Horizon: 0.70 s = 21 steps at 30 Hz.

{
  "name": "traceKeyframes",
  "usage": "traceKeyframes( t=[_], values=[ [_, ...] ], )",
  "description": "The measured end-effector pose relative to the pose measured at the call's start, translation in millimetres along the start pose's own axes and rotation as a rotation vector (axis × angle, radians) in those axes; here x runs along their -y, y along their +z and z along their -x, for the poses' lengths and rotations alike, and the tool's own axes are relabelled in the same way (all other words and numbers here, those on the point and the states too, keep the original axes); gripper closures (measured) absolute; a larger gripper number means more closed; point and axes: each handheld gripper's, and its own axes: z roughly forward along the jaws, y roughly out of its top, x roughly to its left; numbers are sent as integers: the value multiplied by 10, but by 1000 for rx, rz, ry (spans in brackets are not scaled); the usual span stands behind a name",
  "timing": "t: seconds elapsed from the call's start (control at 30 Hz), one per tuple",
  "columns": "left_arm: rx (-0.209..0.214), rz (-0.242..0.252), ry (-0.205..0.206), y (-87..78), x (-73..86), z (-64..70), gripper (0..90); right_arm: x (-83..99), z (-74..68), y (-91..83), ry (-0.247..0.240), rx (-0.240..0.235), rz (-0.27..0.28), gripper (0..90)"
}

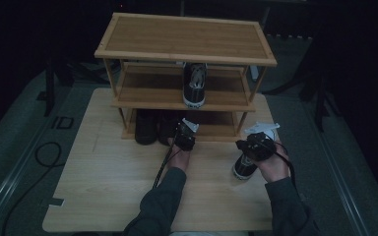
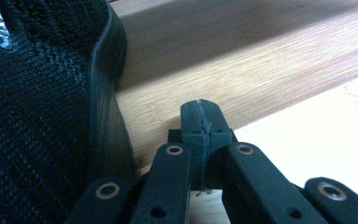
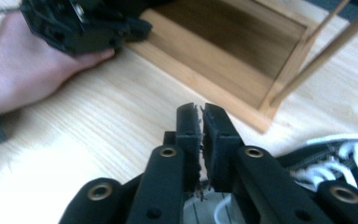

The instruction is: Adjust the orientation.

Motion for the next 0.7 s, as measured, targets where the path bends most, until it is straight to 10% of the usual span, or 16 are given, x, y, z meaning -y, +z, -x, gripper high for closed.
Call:
traceKeyframes(
  t=[0.7],
  values=[
    [-2, 0, 2, 0, 0, 3, 900, 505, 146, 280, 59, -26, -181, 898]
  ],
)
